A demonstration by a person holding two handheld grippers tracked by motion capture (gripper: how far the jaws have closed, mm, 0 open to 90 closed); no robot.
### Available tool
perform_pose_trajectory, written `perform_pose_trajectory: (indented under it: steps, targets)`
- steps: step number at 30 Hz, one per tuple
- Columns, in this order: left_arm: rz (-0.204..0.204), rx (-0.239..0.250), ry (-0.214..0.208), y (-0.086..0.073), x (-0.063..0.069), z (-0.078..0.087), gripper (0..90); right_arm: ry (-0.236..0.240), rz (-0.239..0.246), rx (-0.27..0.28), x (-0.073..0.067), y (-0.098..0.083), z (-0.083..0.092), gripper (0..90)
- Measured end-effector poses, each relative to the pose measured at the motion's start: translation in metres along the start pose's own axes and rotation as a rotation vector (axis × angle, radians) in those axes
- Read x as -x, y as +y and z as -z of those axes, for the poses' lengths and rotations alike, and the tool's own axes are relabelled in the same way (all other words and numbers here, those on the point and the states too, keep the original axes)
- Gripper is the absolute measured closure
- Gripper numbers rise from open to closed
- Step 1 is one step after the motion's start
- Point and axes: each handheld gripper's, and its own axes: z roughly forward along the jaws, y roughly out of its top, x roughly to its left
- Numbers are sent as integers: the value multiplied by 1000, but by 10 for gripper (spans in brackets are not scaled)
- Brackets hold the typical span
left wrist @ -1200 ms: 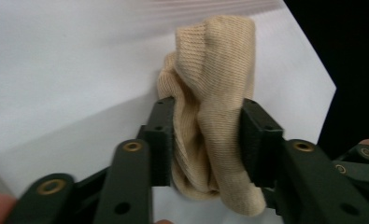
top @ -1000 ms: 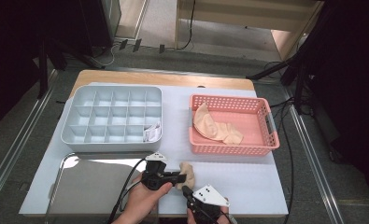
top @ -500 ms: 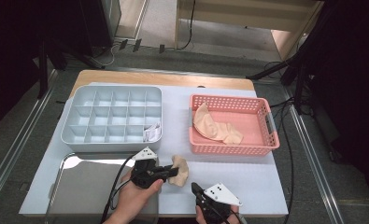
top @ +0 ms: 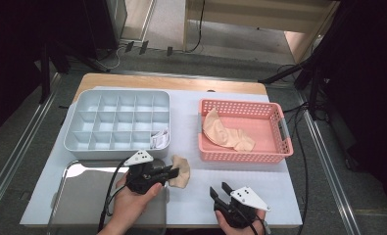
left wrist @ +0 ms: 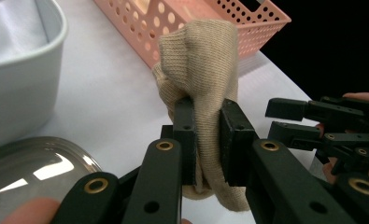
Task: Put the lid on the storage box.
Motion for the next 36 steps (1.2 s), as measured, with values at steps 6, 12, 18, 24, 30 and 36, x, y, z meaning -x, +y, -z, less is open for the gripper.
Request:
perform_pose_trajectory:
  steps: [6, 12, 18, 24, 30, 36]
  targets:
    - [-4, 31, 12, 6, -4, 12, 801, -30, -32, -35, 14, 5, -1, 154]
    - [-6, 67, 22, 15, -9, 26, 803, -34, -60, -45, 22, 4, -1, 145]
    - [-11, 122, 76, 24, -19, 44, 803, -25, -63, -50, 21, 3, -1, 143]
    - [-14, 193, 157, 31, -32, 63, 803, -28, -61, -53, 21, 2, -2, 144]
    - [-26, 230, 217, 35, -39, 71, 803, -26, -57, -57, 21, 1, -3, 146]
    - [-11, 254, 260, 37, -53, 72, 803, -25, -63, -57, 20, 1, -2, 148]
